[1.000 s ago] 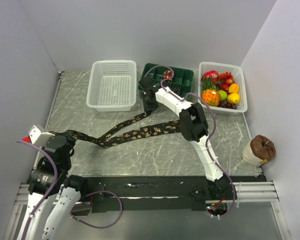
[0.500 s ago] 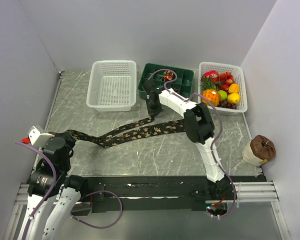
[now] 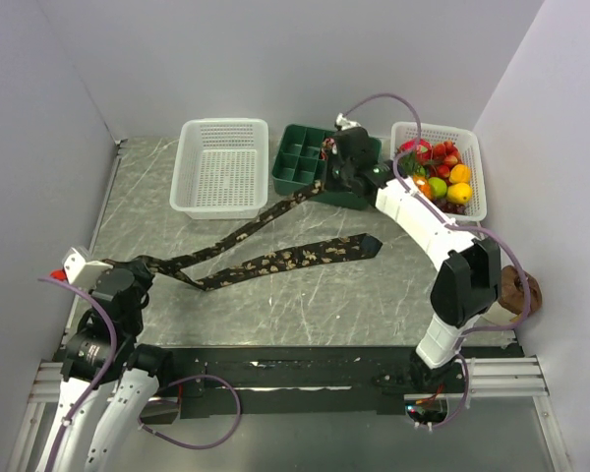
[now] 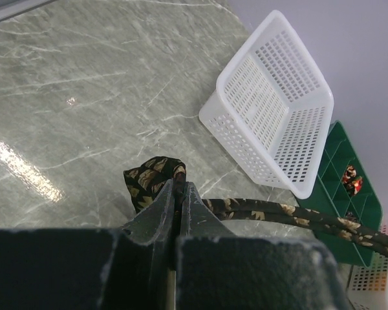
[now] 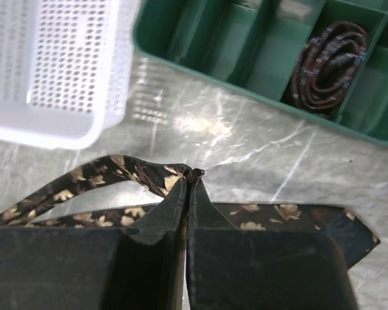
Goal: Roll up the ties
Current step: Flatten out the tie at the center of the board, then place the tie at the center of the board, then flatten out the tie at the center of the board.
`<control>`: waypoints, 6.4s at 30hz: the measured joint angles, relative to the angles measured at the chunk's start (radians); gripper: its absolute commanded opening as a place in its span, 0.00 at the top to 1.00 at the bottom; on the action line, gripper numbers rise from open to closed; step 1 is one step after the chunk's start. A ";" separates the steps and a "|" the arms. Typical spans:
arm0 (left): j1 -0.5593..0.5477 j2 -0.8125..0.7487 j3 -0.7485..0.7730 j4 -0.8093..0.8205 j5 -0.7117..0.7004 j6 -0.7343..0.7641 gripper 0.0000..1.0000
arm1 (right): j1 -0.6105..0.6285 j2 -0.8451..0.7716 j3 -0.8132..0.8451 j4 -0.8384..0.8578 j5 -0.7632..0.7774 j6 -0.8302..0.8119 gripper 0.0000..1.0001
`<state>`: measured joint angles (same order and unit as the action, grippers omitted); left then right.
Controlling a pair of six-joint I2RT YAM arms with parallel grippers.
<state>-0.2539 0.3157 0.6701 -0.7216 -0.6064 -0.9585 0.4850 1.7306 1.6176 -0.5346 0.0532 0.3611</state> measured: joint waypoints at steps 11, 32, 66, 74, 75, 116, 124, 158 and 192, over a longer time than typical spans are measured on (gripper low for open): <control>0.000 -0.014 -0.057 0.029 -0.013 -0.035 0.97 | -0.207 -0.037 -0.392 0.029 0.005 0.033 1.00; 0.000 0.005 -0.088 -0.029 -0.117 -0.162 0.04 | -0.267 0.028 -0.468 0.094 -0.066 0.034 1.00; 0.000 0.240 -0.088 0.209 0.058 -0.004 0.04 | -0.357 0.063 -0.482 0.055 -0.090 0.001 0.09; 0.000 0.248 -0.088 0.220 0.069 0.005 0.04 | -0.338 -0.007 -0.461 0.032 -0.077 -0.035 0.14; 0.000 0.250 -0.088 0.224 0.071 0.005 0.04 | -0.327 -0.023 -0.450 0.032 -0.073 -0.039 0.17; 0.011 0.824 0.335 0.130 0.542 0.372 0.04 | -0.078 0.255 -0.221 -0.137 -0.019 -0.045 1.00; 0.034 0.871 0.303 0.066 0.523 0.371 0.01 | -0.086 0.227 -0.246 -0.150 -0.035 -0.048 1.00; 0.305 0.800 0.165 0.105 0.660 0.343 0.02 | 0.502 0.641 0.421 -0.123 -0.129 -0.169 1.00; 0.331 0.832 0.121 0.109 0.641 0.352 0.08 | 0.320 0.524 0.217 -0.190 -0.060 -0.126 1.00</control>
<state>0.0772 1.1473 0.7906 -0.6125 0.0345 -0.6064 0.8047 2.2543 1.8343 -0.7242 -0.0071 0.2352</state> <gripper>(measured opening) 0.941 0.006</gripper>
